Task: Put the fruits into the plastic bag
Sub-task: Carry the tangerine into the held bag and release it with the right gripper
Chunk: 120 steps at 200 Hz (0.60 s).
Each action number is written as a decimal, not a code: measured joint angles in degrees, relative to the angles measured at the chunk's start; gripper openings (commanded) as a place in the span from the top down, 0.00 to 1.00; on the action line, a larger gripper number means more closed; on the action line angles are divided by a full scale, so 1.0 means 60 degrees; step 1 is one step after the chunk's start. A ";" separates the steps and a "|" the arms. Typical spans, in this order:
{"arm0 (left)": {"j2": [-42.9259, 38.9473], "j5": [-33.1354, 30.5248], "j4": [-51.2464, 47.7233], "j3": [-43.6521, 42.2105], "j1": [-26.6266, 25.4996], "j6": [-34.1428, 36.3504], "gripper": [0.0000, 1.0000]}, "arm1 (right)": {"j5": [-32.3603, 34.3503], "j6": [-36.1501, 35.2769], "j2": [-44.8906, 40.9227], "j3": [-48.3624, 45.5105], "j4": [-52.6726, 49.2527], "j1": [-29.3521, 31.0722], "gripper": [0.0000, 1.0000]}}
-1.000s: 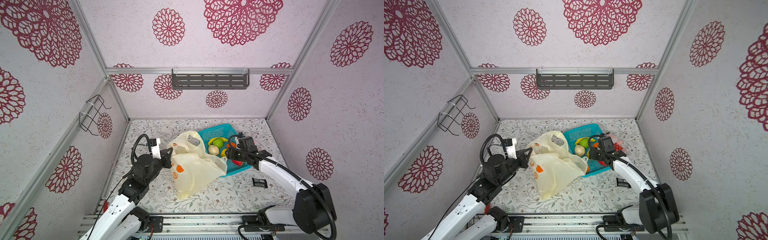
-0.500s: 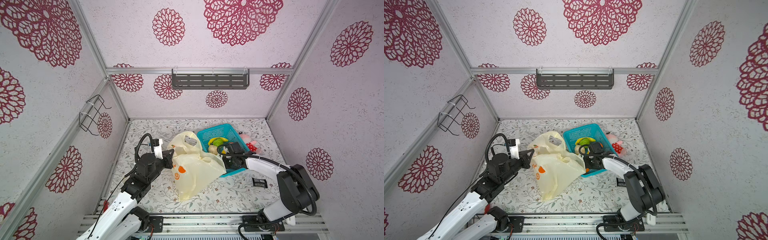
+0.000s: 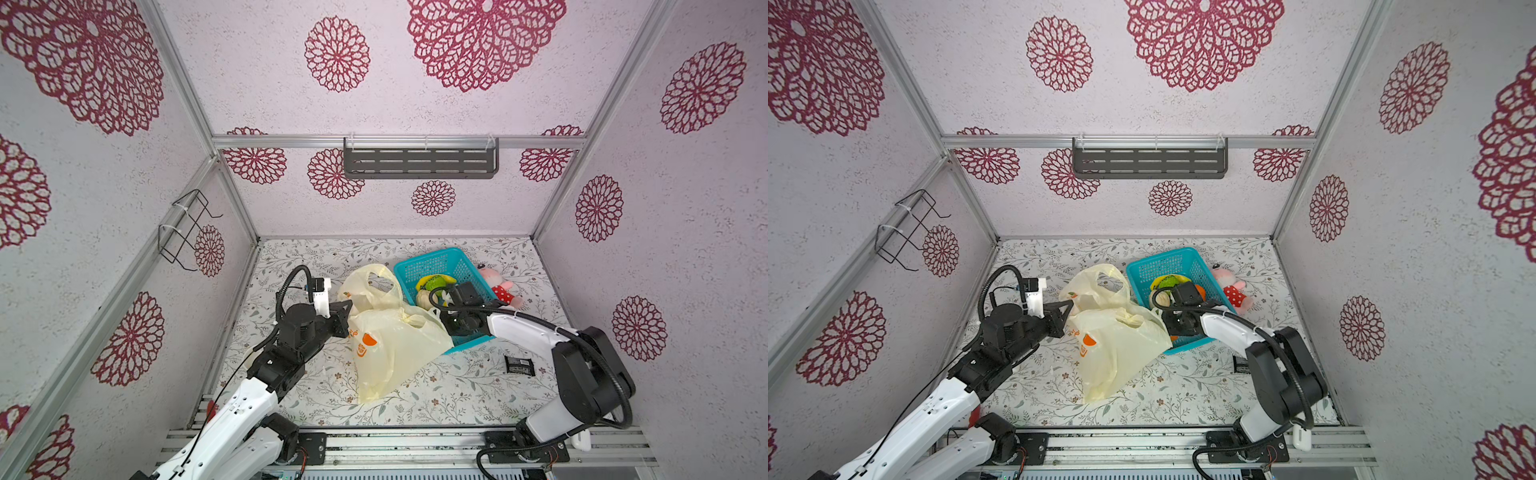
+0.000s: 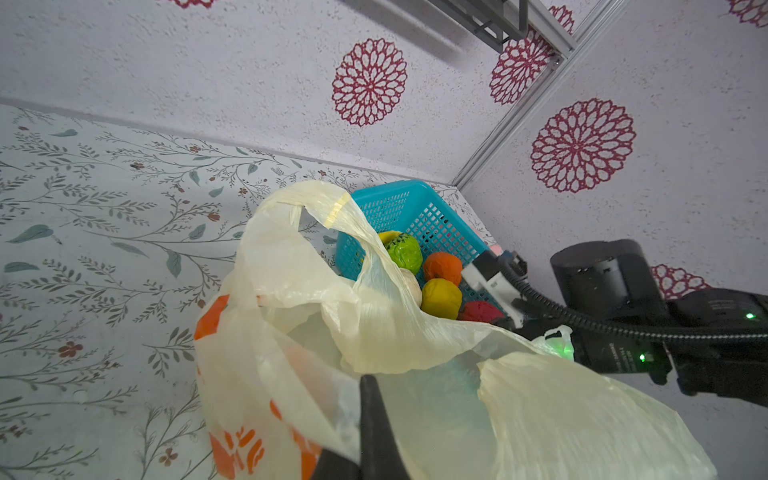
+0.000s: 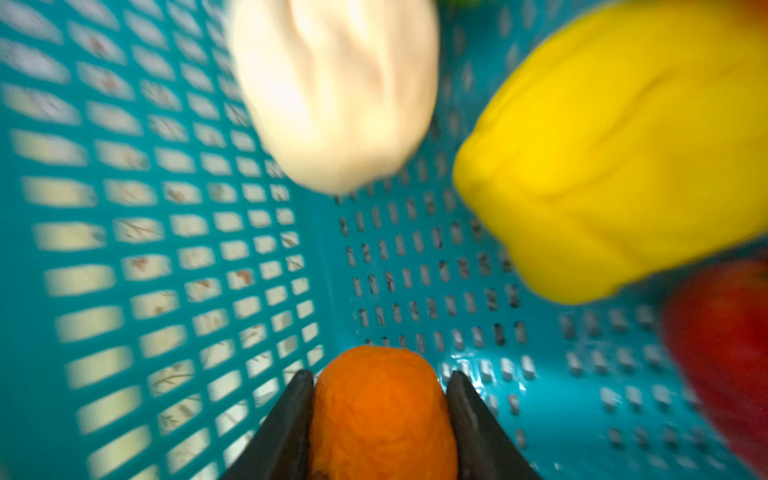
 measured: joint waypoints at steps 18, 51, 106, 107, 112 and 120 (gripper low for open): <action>0.0018 0.0266 0.0047 0.0000 0.0000 0.0022 1.00 | 0.0248 -0.0004 -0.0936 0.0455 0.0036 -0.0109 0.83; 0.0018 0.0561 0.0113 0.0000 -0.0018 0.0029 1.00 | -0.0408 -0.0175 -0.1916 0.1446 0.0954 -0.0157 0.81; -0.0098 0.0568 0.0080 0.0000 -0.0044 0.0055 1.00 | -0.3253 -0.1133 -0.0408 0.2371 0.1377 0.1264 0.80; -0.0102 0.0565 0.0080 0.0000 -0.0044 0.0058 1.00 | -0.3289 -0.1147 -0.0382 0.2371 0.1366 0.1286 0.80; -0.0135 0.0535 0.0073 0.0000 -0.0044 0.0058 1.00 | -0.3523 -0.1249 -0.0208 0.2371 0.1275 0.1457 0.80; -0.0189 0.0492 0.0040 0.0000 -0.0047 0.0058 1.00 | -0.3847 -0.1402 0.0066 0.2357 0.1075 0.1712 0.80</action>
